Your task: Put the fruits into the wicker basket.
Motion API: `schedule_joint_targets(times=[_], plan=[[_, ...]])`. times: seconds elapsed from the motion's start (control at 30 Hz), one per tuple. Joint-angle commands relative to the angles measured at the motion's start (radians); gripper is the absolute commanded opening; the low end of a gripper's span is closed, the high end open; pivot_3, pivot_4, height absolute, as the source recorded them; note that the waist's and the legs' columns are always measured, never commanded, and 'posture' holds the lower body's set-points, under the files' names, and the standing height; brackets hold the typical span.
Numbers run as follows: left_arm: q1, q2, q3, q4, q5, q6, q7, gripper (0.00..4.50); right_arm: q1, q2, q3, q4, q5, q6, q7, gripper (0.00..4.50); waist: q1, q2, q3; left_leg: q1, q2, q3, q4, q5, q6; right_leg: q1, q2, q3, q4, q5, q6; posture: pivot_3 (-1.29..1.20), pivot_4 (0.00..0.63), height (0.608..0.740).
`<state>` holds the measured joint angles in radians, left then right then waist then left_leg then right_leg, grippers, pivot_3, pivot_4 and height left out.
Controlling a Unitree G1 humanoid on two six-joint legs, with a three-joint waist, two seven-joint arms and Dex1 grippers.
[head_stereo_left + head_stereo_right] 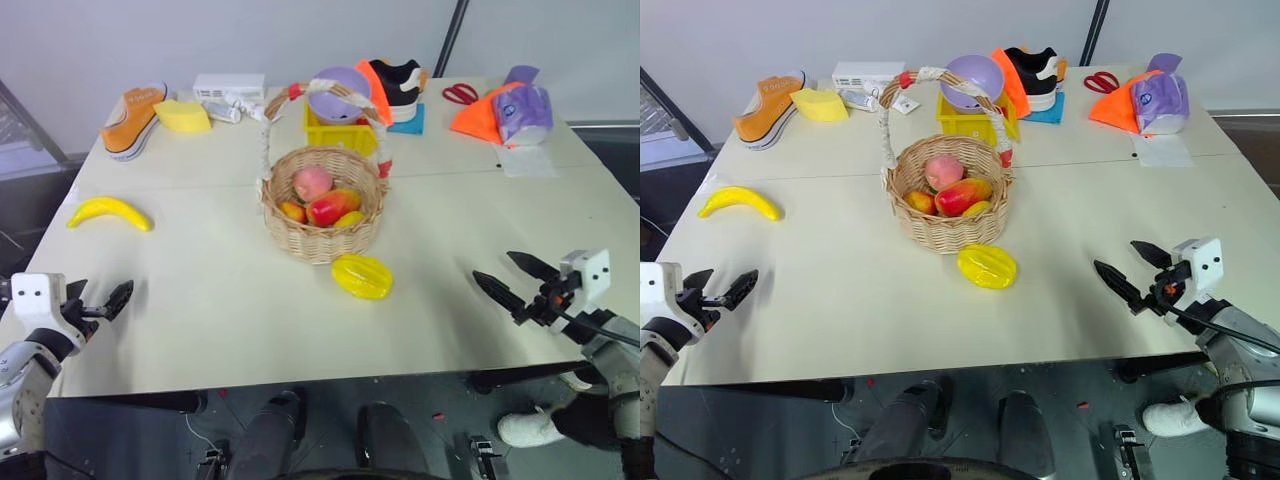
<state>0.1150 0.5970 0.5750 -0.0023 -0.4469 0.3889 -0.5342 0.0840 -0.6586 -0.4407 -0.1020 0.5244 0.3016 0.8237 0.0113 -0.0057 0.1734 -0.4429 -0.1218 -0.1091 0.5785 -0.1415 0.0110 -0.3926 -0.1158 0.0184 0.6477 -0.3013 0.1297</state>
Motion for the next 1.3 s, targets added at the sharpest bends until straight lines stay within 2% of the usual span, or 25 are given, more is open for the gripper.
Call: schedule_joint_targets(times=[0.03, 0.23, 0.43, 0.63, 0.77, 0.87, 1.1, 1.27, 1.3], plan=[[0.003, 0.017, 0.027, -0.029, 0.007, -0.026, 0.012, 4.5, -0.013, -0.017, -0.006, -0.038, 0.002, -0.002, -0.006, 4.44, 0.0, 0.0, 0.0, 0.0, 0.0, 0.0, 0.0, 0.0, 0.0, 0.0, 0.0, 0.0, 0.0, 0.0, 0.0, 0.0, 0.15, 0.74], [-0.088, 0.005, 0.036, -0.016, -0.009, 0.028, 0.115, 4.5, -0.017, -0.013, 0.006, -0.092, 0.006, 0.011, -0.026, 4.44, 0.002, 0.0, 0.0, 0.0, 0.0, 0.0, 0.0, 0.0, 0.0, 0.0, 0.0, 0.0, 0.0, 0.0, 0.0, 0.0, 0.15, 0.74], [-0.29, -0.015, -0.052, -0.038, 0.074, 0.171, 0.351, 4.5, -0.062, -0.042, 0.046, -0.273, 0.081, 0.119, -0.035, 4.44, 0.002, 0.0, 0.0, 0.0, 0.0, 0.0, 0.0, 0.0, 0.0, 0.0, 0.0, -0.001, 0.001, 0.0, 0.001, 0.0, 0.15, 0.74], [-0.505, -0.039, -0.141, 0.017, 0.187, 0.321, 0.561, 4.5, -0.143, -0.124, 0.082, -0.456, 0.212, 0.267, -0.03, 4.44, 0.002, -0.003, 0.0, -0.001, -0.001, -0.001, 0.001, 0.0, 0.0, -0.001, 0.001, -0.002, 0.001, 0.002, 0.005, 0.0, 0.15, 0.74], [-0.745, -0.12, -0.17, 0.227, 0.244, 0.356, 0.723, 4.5, -0.245, -0.125, 0.187, -0.568, 0.285, 0.33, -0.044, 4.44, 0.004, -0.007, -0.001, -0.001, -0.001, -0.002, 0.001, 0.0, 0.0, 0.0, 0.001, -0.003, 0.001, 0.003, 0.005, 0.0, 0.15, 0.74], [-0.835, -0.148, -0.165, 0.359, 0.263, 0.321, 0.764, 4.5, -0.264, -0.105, 0.23, -0.599, 0.299, 0.339, -0.059, 4.44, 0.003, -0.012, -0.002, -0.002, -0.001, -0.003, 0.003, 0.0, 0.0, 0.001, 0.001, -0.005, 0.001, 0.003, 0.007, 0.0, 0.15, 0.74], [-0.964, -0.153, -0.152, 0.626, 0.261, 0.249, 0.798, 4.5, -0.241, -0.075, 0.272, -0.613, 0.288, 0.319, -0.073, 4.44, 0.002, -0.014, -0.002, -0.003, -0.002, -0.001, 0.003, 0.0, 0.001, 0.002, 0.0, -0.005, 0.002, 0.004, 0.009, 0.0, 0.15, 0.74], [-0.998, -0.14, -0.157, 0.71, 0.265, 0.24, 0.821, 4.5, -0.215, -0.067, 0.288, -0.624, 0.267, 0.3, -0.077, 4.44, 0.002, -0.015, -0.002, -0.003, -0.002, -0.001, 0.004, 0.0, 0.001, 0.001, 0.0, -0.005, 0.002, 0.005, 0.01, 0.0, 0.15, 0.74], [-1.001, -0.139, -0.156, 0.72, 0.262, 0.234, 0.818, 4.24, -0.211, -0.066, 0.292, -0.626, 0.263, 0.296, -0.079, 4.48, 0.002, -0.015, -0.002, -0.003, -0.002, -0.001, 0.004, 0.0, 0.001, 0.001, 0.0, -0.005, 0.002, 0.005, 0.01, 0.0, 0.15, 0.74]])
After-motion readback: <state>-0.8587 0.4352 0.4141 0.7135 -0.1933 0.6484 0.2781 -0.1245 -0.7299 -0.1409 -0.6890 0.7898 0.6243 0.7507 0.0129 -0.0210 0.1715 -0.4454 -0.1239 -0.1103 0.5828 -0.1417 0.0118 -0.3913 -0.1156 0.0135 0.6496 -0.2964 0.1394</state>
